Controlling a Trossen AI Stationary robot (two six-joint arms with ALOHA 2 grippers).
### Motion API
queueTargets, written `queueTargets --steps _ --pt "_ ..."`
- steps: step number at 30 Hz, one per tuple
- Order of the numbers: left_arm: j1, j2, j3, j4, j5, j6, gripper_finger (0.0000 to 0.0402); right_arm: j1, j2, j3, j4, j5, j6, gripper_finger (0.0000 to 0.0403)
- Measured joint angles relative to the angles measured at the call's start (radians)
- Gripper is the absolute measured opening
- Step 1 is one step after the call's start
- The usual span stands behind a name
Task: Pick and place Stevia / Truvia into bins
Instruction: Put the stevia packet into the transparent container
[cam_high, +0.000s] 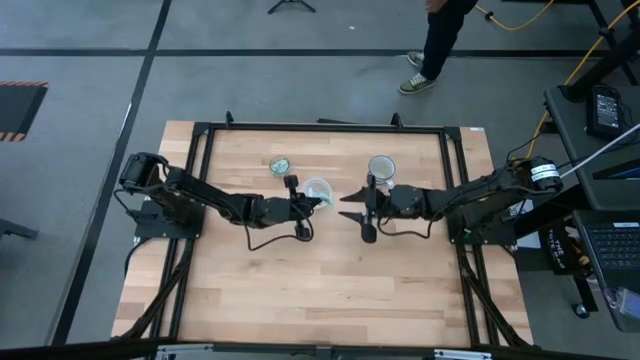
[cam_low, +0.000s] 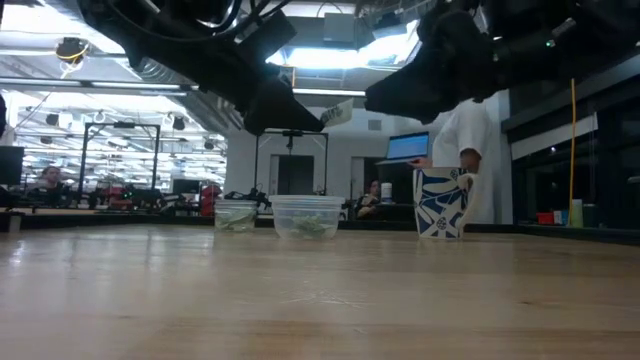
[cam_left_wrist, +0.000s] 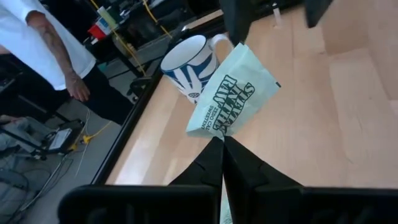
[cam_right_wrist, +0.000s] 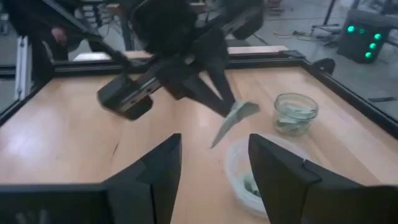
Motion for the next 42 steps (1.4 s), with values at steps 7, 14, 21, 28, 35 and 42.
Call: queueTargets --steps 7,14,21,28,35,42 --pt "0.025 0.0 0.0 0.021 0.023 0.016 0.0002 -0.035 0.0 0.021 -0.014 -0.001 0.037 0.0189" --pt "0.032 0.0 0.0 0.021 0.028 0.016 0.0002 -0.034 0.0 0.03 -0.031 -0.001 0.054 0.0189" --pt "0.031 0.0 0.0 0.05 0.051 0.016 0.0002 -0.034 0.005 0.03 -0.026 -0.001 0.083 0.0189" --pt "0.031 -0.001 0.0 0.08 0.081 0.016 0.0002 -0.033 0.112 0.079 0.018 -0.001 0.051 0.0189" --pt "0.022 -0.001 0.0 0.069 0.078 0.032 0.0002 -0.033 0.152 0.173 -0.116 -0.001 0.001 0.0189" --pt "-0.001 -0.001 0.0 0.024 0.04 0.043 0.0002 -0.033 0.118 0.196 -0.169 -0.001 0.0 0.0189"
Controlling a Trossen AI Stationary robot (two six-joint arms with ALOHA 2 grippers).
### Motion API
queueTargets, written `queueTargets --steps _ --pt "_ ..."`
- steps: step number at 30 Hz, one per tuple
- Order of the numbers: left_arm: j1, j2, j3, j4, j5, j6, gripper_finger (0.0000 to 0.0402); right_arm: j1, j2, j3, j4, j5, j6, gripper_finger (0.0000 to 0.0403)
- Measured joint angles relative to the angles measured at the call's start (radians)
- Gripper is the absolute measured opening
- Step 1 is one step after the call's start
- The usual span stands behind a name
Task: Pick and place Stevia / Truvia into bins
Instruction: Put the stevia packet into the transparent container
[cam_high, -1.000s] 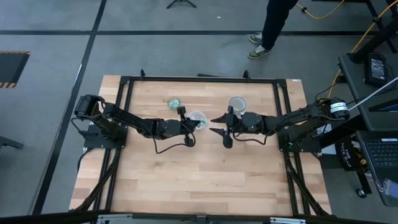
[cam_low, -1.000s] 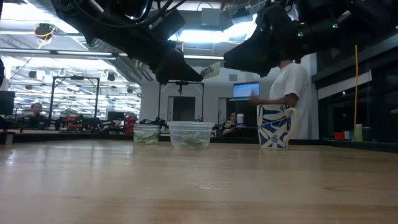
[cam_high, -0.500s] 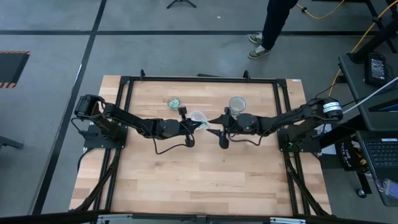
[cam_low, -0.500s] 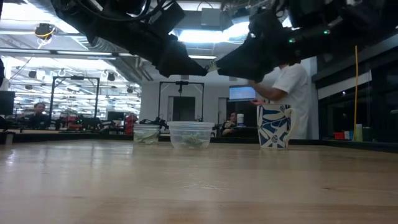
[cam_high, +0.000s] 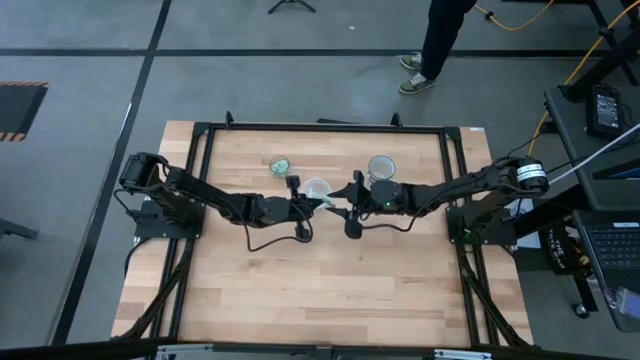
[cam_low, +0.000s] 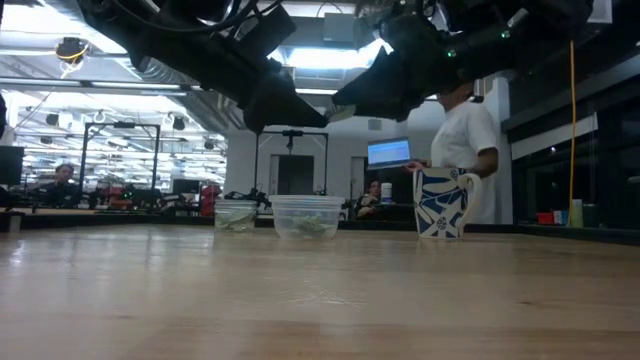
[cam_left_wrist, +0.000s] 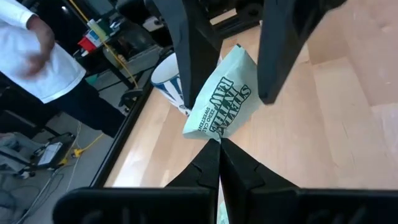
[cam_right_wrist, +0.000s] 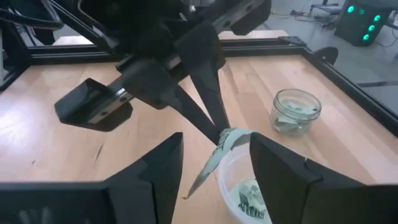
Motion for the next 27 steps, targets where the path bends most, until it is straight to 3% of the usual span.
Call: queueTargets --steps 7,12,16,19,27 --pt "-0.012 0.0 0.0 -0.005 -0.03 0.01 0.0002 0.0 -0.01 0.0 -0.028 0.0 0.005 0.0149" --pt "-0.015 0.0 0.0 -0.017 -0.046 0.016 0.0002 0.0 -0.01 0.0 -0.03 0.0 -0.018 0.0076" --pt "-0.042 0.0 0.0 -0.07 -0.142 0.047 0.0002 0.0 -0.01 0.0 -0.042 0.002 -0.032 0.0012" --pt "-0.065 -0.001 0.001 -0.075 -0.189 0.062 0.0002 0.0 -0.01 0.0 -0.039 0.0 -0.04 0.0011" --pt "-0.083 -0.001 0.0 -0.041 -0.197 0.094 0.0007 0.0 -0.01 0.0 -0.046 -0.001 -0.043 0.0003"
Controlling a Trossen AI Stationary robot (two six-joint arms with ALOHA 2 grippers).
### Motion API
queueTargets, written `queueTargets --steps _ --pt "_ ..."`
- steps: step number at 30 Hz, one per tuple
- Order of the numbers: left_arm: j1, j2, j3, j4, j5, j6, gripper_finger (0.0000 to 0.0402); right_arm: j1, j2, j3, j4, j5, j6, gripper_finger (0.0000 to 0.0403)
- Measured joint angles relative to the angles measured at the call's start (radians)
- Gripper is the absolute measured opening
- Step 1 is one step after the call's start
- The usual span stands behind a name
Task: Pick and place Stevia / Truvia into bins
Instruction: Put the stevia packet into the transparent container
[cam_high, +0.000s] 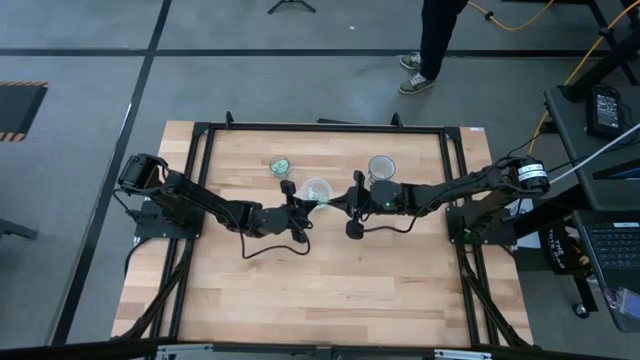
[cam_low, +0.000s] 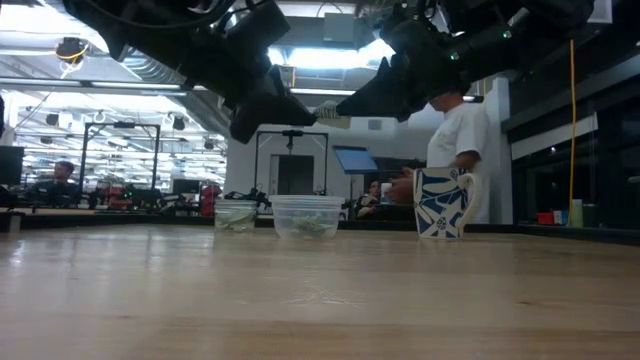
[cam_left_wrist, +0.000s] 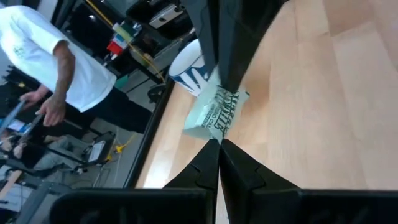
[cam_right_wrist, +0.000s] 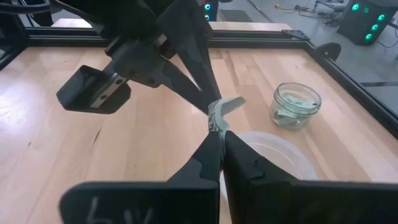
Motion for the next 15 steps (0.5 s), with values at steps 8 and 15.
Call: queueTargets --steps 8,15 --pt "-0.019 0.0 0.0 0.005 -0.046 0.002 0.0028 0.0 0.0 0.0 -0.001 -0.001 -0.001 0.0002" --pt "-0.051 0.0 0.0 0.005 -0.134 0.01 0.0067 0.0 0.0 -0.001 -0.002 -0.001 -0.006 0.0001"
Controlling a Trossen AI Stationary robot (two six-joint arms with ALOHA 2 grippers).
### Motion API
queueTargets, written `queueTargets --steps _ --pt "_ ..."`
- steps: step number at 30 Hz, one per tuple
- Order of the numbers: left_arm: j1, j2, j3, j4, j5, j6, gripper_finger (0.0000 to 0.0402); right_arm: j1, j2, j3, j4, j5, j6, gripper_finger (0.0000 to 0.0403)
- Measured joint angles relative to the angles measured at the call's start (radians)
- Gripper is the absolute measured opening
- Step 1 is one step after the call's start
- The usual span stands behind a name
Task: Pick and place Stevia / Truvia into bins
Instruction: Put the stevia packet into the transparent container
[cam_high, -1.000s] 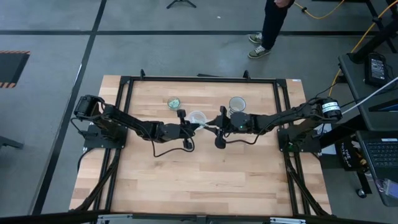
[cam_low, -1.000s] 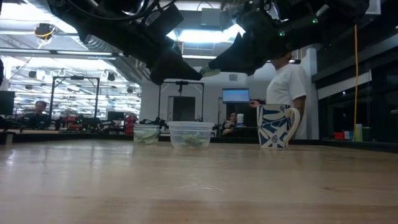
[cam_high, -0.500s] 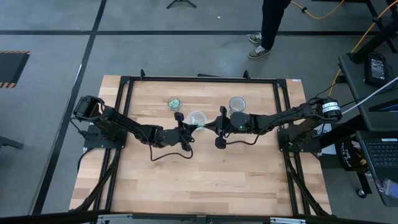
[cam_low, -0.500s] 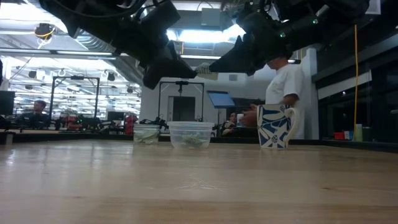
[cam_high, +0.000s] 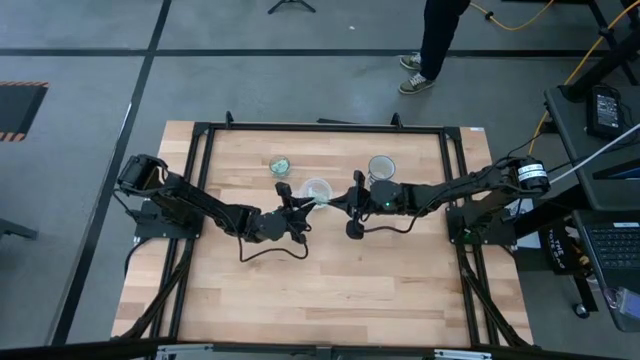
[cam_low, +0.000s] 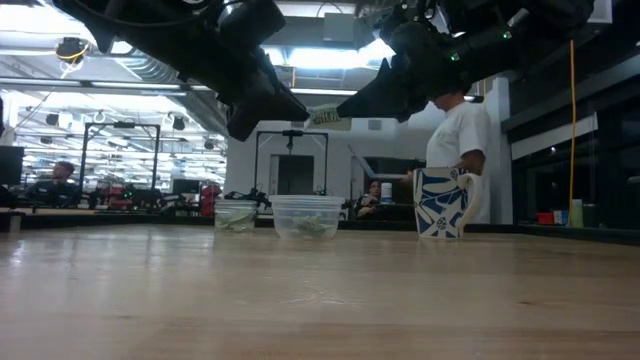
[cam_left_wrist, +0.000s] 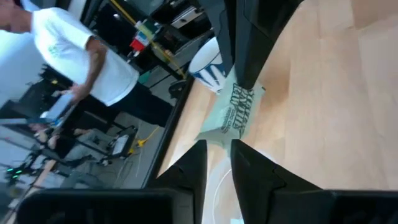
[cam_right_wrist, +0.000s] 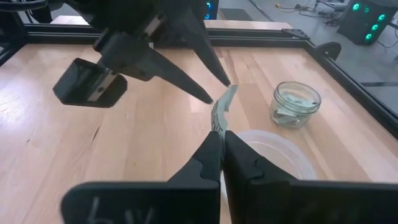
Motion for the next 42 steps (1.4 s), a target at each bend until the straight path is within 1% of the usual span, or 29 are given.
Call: queueTargets --steps 3,7,9,12,17,19,22,25,29,33,39,42 --pt "-0.021 -0.009 0.0 -0.015 -0.042 0.001 0.0075 0.0 0.0 0.0 -0.001 0.001 -0.018 0.0" --pt "-0.044 -0.036 0.0 -0.042 -0.029 0.001 0.0073 0.0 0.0 0.0 -0.019 0.001 -0.02 0.0" --pt "-0.053 -0.053 0.0 -0.075 0.003 -0.004 0.0068 -0.008 0.0 -0.001 -0.029 0.0 -0.02 0.0" --pt "-0.058 -0.083 0.0 -0.117 0.093 -0.039 0.0059 -0.034 0.02 -0.001 -0.026 0.001 -0.009 0.0" --pt "-0.03 -0.12 0.0 -0.204 0.232 -0.107 0.0041 -0.093 0.118 0.001 0.02 0.001 0.007 0.0" --pt "-0.017 -0.133 0.0 -0.245 0.27 -0.144 0.0028 -0.115 0.169 0.028 0.013 -0.012 0.004 0.0" --pt "0.004 -0.147 0.0 -0.299 0.313 -0.199 0.0006 -0.133 0.232 0.09 0.008 -0.07 -0.001 0.0" --pt "0.016 -0.154 0.0 -0.341 0.342 -0.244 0.0003 -0.135 0.282 0.152 -0.064 -0.08 -0.022 0.0" --pt "0.021 -0.154 0.0 -0.366 0.345 -0.266 0.0001 -0.135 0.327 0.226 -0.171 -0.079 -0.023 0.0" --pt "0.021 -0.154 0.0 -0.381 0.366 -0.282 0.0003 -0.135 0.347 0.252 -0.181 -0.079 -0.023 0.0005" --pt "0.02 -0.154 0.0 -0.391 0.363 -0.307 0.0002 -0.135 0.346 0.253 -0.18 -0.079 -0.024 0.0029" --pt "0.02 -0.154 0.0 -0.39 0.363 -0.319 0.0002 -0.135 0.346 0.253 -0.18 -0.079 -0.056 0.0043"
